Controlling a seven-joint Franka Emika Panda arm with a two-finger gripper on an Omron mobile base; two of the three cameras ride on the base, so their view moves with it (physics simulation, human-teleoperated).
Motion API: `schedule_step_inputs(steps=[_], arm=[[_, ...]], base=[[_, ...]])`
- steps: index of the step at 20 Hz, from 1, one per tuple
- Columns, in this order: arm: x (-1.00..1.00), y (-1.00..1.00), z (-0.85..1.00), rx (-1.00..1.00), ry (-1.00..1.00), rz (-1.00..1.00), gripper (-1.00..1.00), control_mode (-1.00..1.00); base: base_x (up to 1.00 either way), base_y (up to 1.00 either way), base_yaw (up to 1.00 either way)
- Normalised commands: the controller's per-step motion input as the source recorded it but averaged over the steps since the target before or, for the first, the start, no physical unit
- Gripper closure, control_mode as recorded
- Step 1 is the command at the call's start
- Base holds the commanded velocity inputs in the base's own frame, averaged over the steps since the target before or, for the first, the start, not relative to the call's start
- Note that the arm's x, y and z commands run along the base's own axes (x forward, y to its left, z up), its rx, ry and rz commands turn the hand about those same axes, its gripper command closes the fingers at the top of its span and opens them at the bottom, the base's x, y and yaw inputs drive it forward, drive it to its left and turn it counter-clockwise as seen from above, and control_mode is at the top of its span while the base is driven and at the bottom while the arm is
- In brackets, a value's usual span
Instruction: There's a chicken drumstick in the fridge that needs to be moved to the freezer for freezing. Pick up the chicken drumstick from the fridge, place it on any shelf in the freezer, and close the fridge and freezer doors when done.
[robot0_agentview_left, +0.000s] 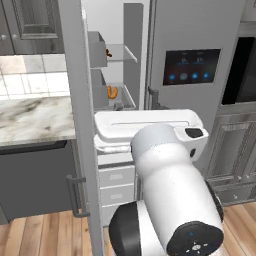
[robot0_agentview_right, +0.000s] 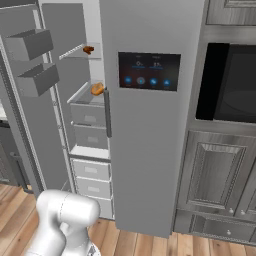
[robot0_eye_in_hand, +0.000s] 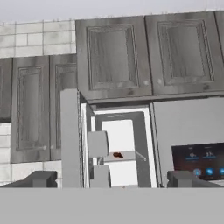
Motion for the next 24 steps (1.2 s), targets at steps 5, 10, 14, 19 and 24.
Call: schedule_step_inputs(steps=[5, 10, 14, 19, 24], arm=[[0.12, 0.28, -0.19, -0.09, 0.0, -0.17, -1.0, -1.0], [0.28, 0.14, -0.36, -0.07, 0.0, -0.13, -1.0, -1.0], [0.47, 0.18, -0.51, -0.02, 0.0, -0.06, -1.0, -1.0], [0.48, 0.18, -0.62, 0.0, -0.02, 0.0, -1.0, -1.0], [0.31, 0.18, -0.48, 0.0, -0.03, -0.03, -1.0, -1.0]], base=[[0.0, 0.0, 0.0], [0.0, 0.0, 0.0], [0.0, 0.0, 0.0], [0.0, 0.0, 0.0], [0.0, 0.0, 0.0]])
